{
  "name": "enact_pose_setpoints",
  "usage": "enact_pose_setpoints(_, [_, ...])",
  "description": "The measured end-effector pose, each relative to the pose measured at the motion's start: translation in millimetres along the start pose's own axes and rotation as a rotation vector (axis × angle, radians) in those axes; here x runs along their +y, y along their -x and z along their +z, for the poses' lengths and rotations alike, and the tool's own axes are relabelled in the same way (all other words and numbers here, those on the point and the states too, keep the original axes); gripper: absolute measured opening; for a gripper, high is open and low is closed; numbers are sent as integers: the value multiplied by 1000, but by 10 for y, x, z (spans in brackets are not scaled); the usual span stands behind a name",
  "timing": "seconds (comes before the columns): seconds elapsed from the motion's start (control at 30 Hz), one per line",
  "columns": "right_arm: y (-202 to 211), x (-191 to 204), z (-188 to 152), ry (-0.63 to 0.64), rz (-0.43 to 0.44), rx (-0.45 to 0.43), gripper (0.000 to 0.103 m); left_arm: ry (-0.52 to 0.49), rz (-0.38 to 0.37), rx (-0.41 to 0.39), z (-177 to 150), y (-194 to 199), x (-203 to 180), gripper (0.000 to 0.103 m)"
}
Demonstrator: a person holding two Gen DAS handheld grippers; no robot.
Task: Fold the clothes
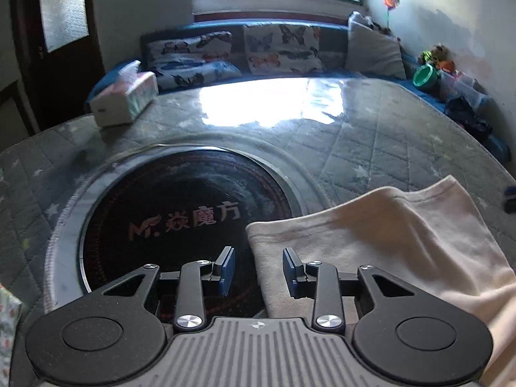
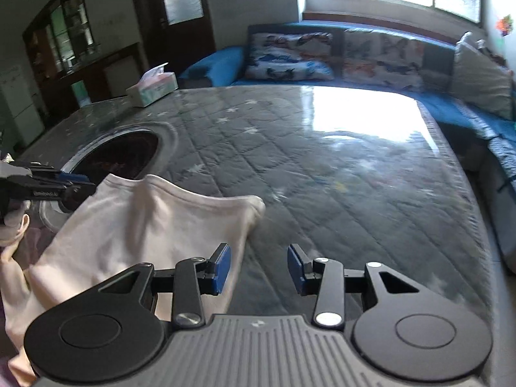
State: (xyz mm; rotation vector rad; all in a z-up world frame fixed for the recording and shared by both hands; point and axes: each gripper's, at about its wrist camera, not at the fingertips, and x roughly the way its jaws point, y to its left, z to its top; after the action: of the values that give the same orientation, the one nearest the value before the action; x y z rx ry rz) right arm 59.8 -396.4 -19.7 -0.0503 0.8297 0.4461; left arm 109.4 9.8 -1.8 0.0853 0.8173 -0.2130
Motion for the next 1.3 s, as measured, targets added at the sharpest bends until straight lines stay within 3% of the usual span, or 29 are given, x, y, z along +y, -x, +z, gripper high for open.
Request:
enact_pose_setpoints(0.13, [-304, 29, 137, 12, 21, 37, 40, -13, -13, 24, 13, -133, -13, 32])
enact_pose_setpoints(0.27, [-515, 37, 216, 16, 30, 67, 39, -35, -27, 18, 30, -189, -39, 15])
enact_pose_setpoints(0.4, [-668, 37, 288, 17, 41, 98, 25, -69, -27, 2, 50, -225, -63, 6])
enact_pose_setpoints(0.5, [-721, 46, 310, 29, 35, 102, 9, -77, -21, -14, 54, -229, -68, 3])
enact_pose_setpoints(0.57, [-733, 62, 338, 43, 25, 91, 5, -83, -16, -30, 65, -222, -70, 2])
enact_pose_setpoints(0.97, [-866, 28, 734, 85, -74, -33, 4, -53, 44, -101, 383, -355, 83, 2])
enact_pose_setpoints(1.3, [-1209, -7, 787, 98, -96, 2, 11, -41, 69, -54, 427, -599, 115, 7])
